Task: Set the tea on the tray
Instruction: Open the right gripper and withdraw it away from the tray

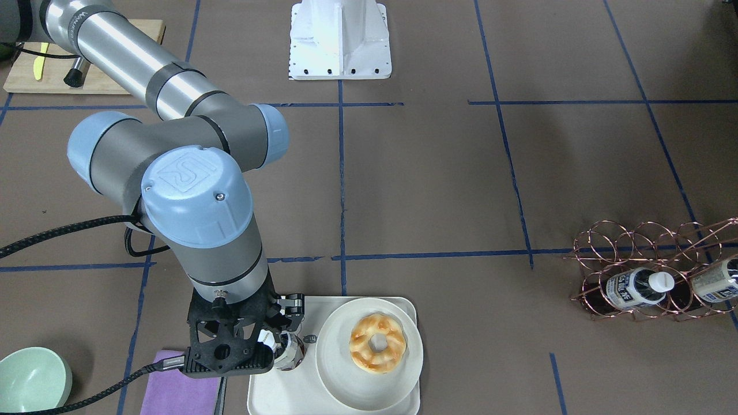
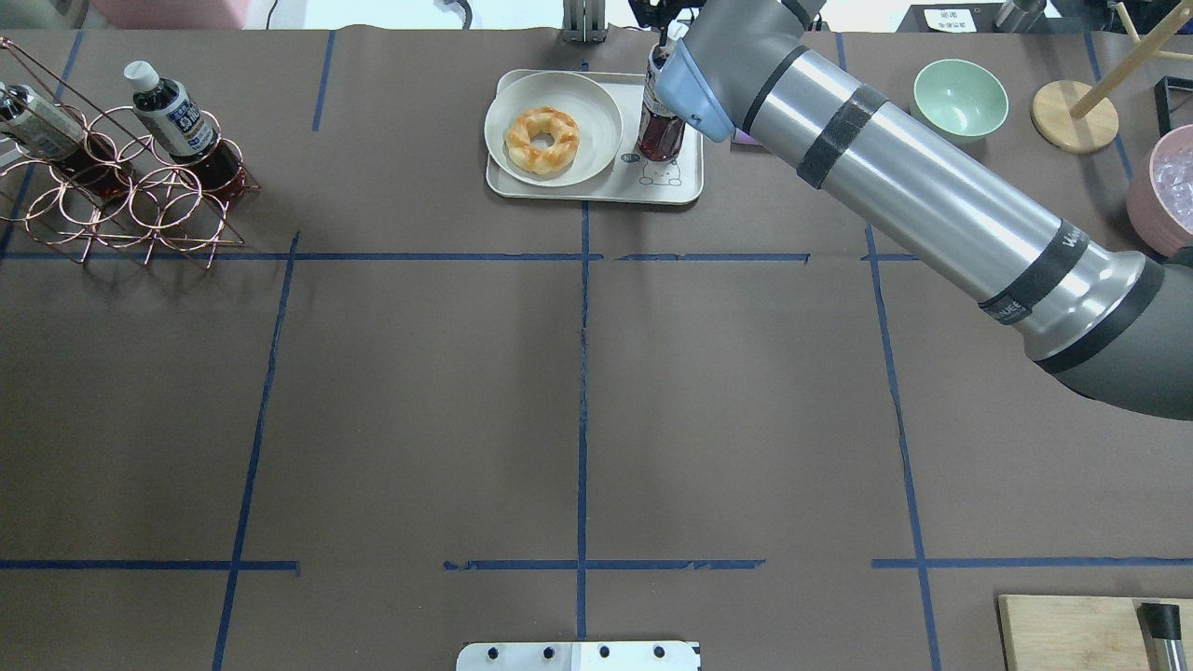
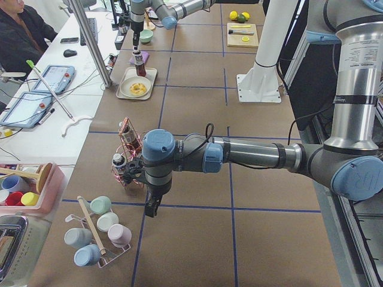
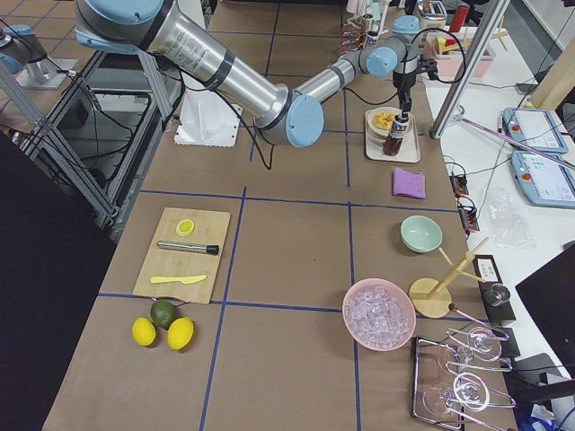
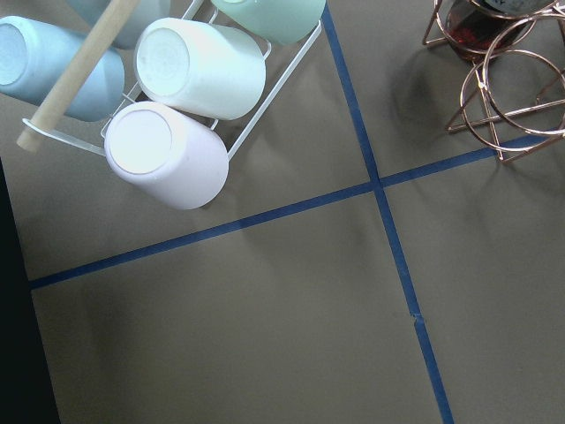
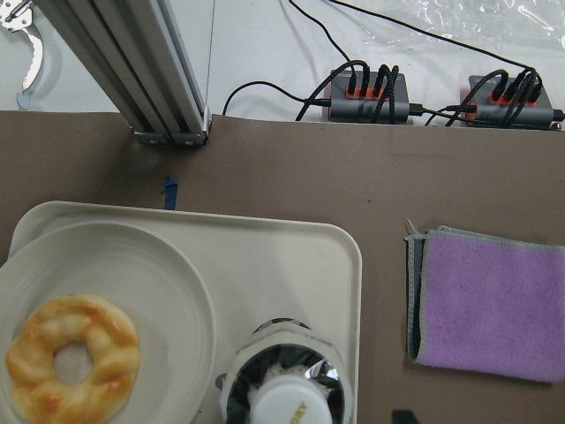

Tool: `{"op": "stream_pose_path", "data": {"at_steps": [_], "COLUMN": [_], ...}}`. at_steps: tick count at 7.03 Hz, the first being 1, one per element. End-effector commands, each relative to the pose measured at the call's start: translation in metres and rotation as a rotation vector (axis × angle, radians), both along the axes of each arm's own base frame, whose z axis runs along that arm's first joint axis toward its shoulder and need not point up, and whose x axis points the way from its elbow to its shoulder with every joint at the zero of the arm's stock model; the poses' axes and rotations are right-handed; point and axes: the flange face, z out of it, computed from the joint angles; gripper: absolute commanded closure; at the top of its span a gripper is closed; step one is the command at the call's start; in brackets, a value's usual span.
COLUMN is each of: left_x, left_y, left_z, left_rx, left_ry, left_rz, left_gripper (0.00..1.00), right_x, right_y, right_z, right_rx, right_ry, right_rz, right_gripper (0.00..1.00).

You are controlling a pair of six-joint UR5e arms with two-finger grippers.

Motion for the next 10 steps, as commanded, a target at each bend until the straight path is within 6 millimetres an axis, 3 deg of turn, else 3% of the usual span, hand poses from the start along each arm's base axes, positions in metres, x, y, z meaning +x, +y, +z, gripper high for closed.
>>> {"op": "stream_pose_path", "data": {"at_steps": [1,3,4,5,7,8,10], "left_x": [0.0,0.0,0.001,0.0,0.001,0.004,0.01], "left_y": [0.0,0.0,0.001,0.002,0.014,0.016,0.015], "left_z": [0.0,0.0,0.002,0.004,0.017,0.018,0.012], "left_rx": [0.0,0.0,-0.005,-0.019,-0.098,-0.148,-0.263], "left_ry": [0.0,0.0,0.0,0.002,0.01,0.052,0.146], "left_rz": [0.0,0.0,0.002,-0.001,-0.012,-0.017,-0.152], "left_gripper": [0.0,0.0,0.0,0.0,0.0,0.0,0.0], "right_x": [0.014,0.06,0.088,0.117,0.175,0.202,0.231], "right_y": [-0.002,0.014,0.052,0.095,0.16,0.175,0.184], "right_z": [-0.013,-0.034,-0.035,-0.024,0.03,0.057,0.105], "right_rx": [0.033,0.0,0.005,0.01,0.061,0.085,0.055], "right_ry": [-0.014,-0.113,-0.112,-0.113,-0.101,-0.086,-0.094], "right_rz": [-0.02,-0.053,-0.054,-0.057,-0.077,-0.101,-0.171], "right_gripper": [0.0,0.0,0.0,0.0,0.0,0.0,0.0]}}
